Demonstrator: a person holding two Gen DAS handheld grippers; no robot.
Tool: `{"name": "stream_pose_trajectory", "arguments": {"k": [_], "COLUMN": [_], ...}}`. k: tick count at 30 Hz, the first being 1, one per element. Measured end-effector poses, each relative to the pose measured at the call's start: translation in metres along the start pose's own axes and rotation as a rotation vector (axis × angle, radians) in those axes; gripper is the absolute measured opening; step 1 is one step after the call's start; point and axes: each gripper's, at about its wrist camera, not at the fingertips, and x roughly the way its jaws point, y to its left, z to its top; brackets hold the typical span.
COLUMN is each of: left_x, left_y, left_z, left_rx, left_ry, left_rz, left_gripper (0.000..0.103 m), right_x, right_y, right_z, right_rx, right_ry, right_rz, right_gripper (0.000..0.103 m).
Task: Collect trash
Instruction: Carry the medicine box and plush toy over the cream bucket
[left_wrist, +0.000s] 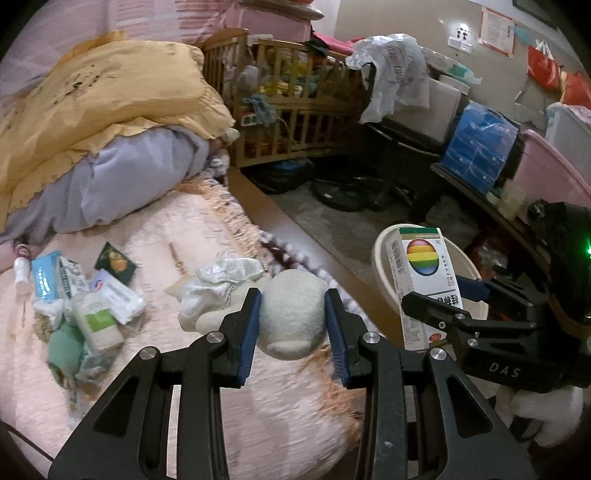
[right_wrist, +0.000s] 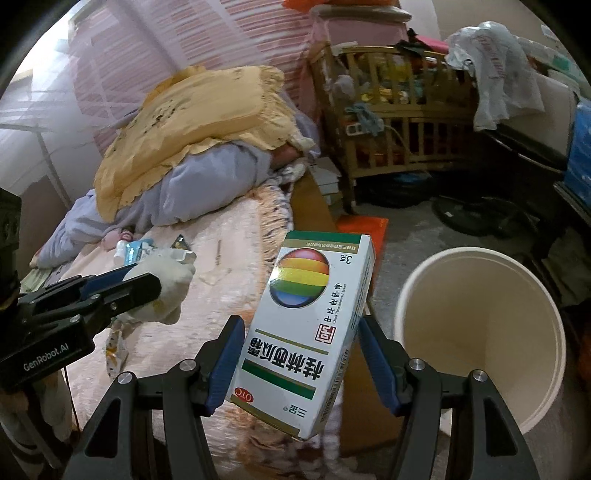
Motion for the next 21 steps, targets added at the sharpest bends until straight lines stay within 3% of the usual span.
{"name": "stream_pose_trajectory", "arguments": {"k": [12, 21], "left_x": [0.033, 0.071], "left_y": [-0.045, -0.089], "left_z": [0.014, 0.025], "left_rx": [0.039, 0.08], "left_ry": [0.034, 0.071], "left_rz": [-0.074, -0.139], "left_gripper": [0.032, 0.032], "right_x": [-0.01, -0.007], "right_y": [-0.054, -0.119], "right_z": [-0.009, -0.023], "right_rx": [0.078, 0.205], "right_ry": [-0.001, 0.029], "right_rz": [-0.073, -0.166], "right_gripper": [0.062, 0.062]}}
